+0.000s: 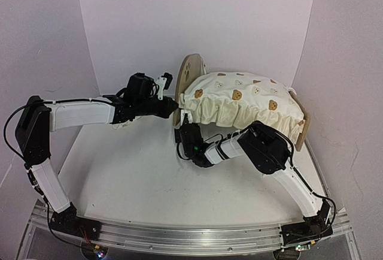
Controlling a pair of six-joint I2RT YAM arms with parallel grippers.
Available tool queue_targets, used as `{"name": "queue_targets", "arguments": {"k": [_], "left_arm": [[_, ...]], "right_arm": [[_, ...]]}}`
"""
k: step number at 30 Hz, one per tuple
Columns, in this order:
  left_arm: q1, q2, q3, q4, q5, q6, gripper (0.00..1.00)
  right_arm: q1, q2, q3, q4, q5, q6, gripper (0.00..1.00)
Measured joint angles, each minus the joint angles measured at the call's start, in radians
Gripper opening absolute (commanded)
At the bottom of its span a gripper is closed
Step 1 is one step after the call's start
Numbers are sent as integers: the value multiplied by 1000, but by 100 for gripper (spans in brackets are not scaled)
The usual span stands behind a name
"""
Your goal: Set up the pet bed
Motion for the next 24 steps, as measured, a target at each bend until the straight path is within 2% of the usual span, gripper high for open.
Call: {"name": "queue_targets", "arguments": {"k": [4, 7, 13, 18, 24], "left_arm": [[-4, 0, 0, -8, 0, 2, 0], [-5, 0, 0, -21, 0, 3, 0], [-4, 0, -3, -18, -3, 7, 0], [-4, 2, -36, 0, -10, 9, 0], [-2, 26, -119, 7, -14, 14, 0]], "right_arm": [[-3, -76, -163, 36, -125, 36, 0], [3, -208, -320, -80, -266, 142, 0], [6, -399, -381, -298, -562, 289, 0], [10, -442, -384, -420, -792, 336, 0], [14, -478, -465, -486, -935, 356, 0]]}}
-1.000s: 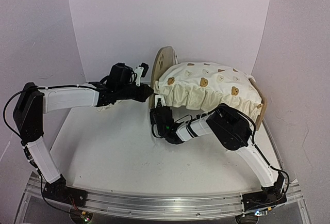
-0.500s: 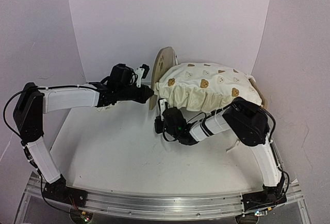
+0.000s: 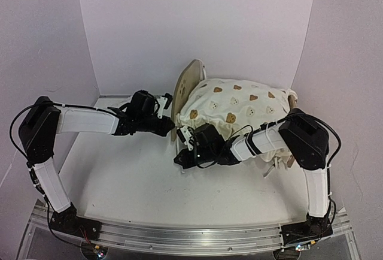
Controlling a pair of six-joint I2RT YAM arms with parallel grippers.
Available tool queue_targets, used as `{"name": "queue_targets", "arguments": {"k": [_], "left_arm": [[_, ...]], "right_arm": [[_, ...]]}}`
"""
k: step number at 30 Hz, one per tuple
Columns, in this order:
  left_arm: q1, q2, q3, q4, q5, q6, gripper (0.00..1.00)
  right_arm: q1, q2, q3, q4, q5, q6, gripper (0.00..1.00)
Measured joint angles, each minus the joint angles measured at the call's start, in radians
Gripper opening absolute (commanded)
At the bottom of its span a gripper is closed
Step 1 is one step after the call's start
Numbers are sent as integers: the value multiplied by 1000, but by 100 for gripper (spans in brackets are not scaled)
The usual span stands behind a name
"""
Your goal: Set up the pet bed
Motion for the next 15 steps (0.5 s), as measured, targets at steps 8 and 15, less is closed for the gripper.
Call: {"name": "queue_targets", "arguments": {"k": [8, 15], "left_arm": [[11, 37, -45, 30, -5, -9, 0], [34, 59, -45, 86, 8, -16, 27]], "right_arm": [[2, 0, 0, -6, -114, -4, 0], [-25, 0, 88, -21, -161, 9, 0]]}}
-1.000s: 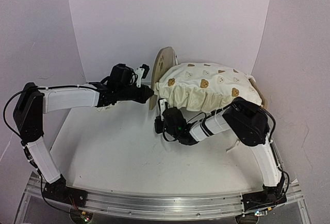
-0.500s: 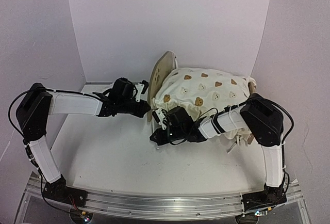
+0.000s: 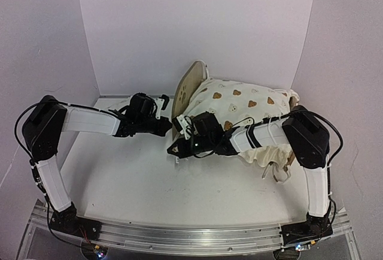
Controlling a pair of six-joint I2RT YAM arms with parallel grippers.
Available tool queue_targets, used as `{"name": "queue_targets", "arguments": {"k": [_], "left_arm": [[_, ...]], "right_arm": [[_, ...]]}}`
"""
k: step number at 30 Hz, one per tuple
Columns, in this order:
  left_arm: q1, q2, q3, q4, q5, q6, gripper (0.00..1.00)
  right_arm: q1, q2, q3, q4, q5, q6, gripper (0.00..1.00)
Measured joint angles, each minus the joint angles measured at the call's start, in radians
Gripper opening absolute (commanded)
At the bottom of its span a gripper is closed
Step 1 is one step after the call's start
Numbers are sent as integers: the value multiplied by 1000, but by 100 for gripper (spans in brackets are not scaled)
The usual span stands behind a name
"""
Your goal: Set up the pet bed
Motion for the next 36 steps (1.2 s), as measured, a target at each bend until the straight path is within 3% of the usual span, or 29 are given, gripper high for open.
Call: {"name": "queue_targets", "arguments": {"k": [3, 6, 7, 11, 14, 19, 26, 32, 36], "left_arm": [[12, -21, 0, -41, -3, -30, 60], [24, -106, -34, -111, 21, -63, 82], [28, -144, -58, -127, 39, -69, 85], [52, -330, -227, -93, 216, -178, 82], [66, -339, -321, 28, 376, -325, 77], [77, -156, -362, 279, 555, -608, 65], [87, 63, -360, 549, 630, -858, 57], [80, 176, -334, 720, 692, -954, 45], [66, 196, -310, 788, 721, -968, 24]], "right_arm": [[-7, 0, 34, -10, -24, 12, 0], [-15, 0, 66, -45, -43, 32, 0], [-17, 0, 74, -55, -48, 40, 0], [-23, 0, 99, -82, -91, 62, 0], [-30, 0, 97, -79, -129, 37, 0], [-35, 0, 53, -52, -181, -50, 0], [-39, 0, -69, 68, -248, -107, 0], [-38, 0, -102, 126, -275, -122, 0], [-34, 0, -103, 138, -264, -130, 6]]}}
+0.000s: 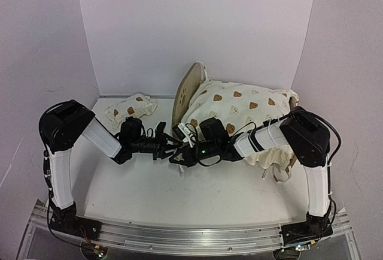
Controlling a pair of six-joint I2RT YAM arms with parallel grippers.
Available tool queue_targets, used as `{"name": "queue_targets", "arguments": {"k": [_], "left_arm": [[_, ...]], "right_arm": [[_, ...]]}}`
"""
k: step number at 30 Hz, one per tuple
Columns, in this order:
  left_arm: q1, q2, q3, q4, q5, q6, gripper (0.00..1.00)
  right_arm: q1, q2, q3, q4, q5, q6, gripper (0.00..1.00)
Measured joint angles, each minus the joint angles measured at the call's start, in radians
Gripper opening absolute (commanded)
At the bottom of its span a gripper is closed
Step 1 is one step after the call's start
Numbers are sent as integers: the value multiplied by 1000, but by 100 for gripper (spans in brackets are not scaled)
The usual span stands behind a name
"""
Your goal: Set up the pet bed
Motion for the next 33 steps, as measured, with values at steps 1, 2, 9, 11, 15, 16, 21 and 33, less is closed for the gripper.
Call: {"name": "queue_targets", "arguments": {"k": [1, 2, 9, 11, 15, 16, 21, 33], "left_arm": [[-3, 5, 7, 16, 5, -2, 14], [-5, 8, 11, 27, 8, -3, 8], [-2, 14, 10, 63, 8, 35, 0], [-1, 13, 2, 65, 1, 60, 0], [1, -1, -15, 6, -23, 118, 0], [1, -10, -21, -18, -31, 138, 0], [1, -71, -26, -188, -104, 233, 0], [-3, -199, -107, -344, -154, 287, 0]], "right_arm": [[3, 0, 0, -3, 11, -4, 13], [7, 0, 0, -10, 27, -9, 18], [40, -37, 0, -219, 225, -22, 71], [38, -85, 0, -317, 291, -31, 76], [10, -204, 59, -503, 409, -78, 79], [4, -220, 91, -528, 423, -87, 78], [-12, -220, 217, -565, 510, -96, 70], [-35, 40, 483, -578, 855, -115, 63]]}}
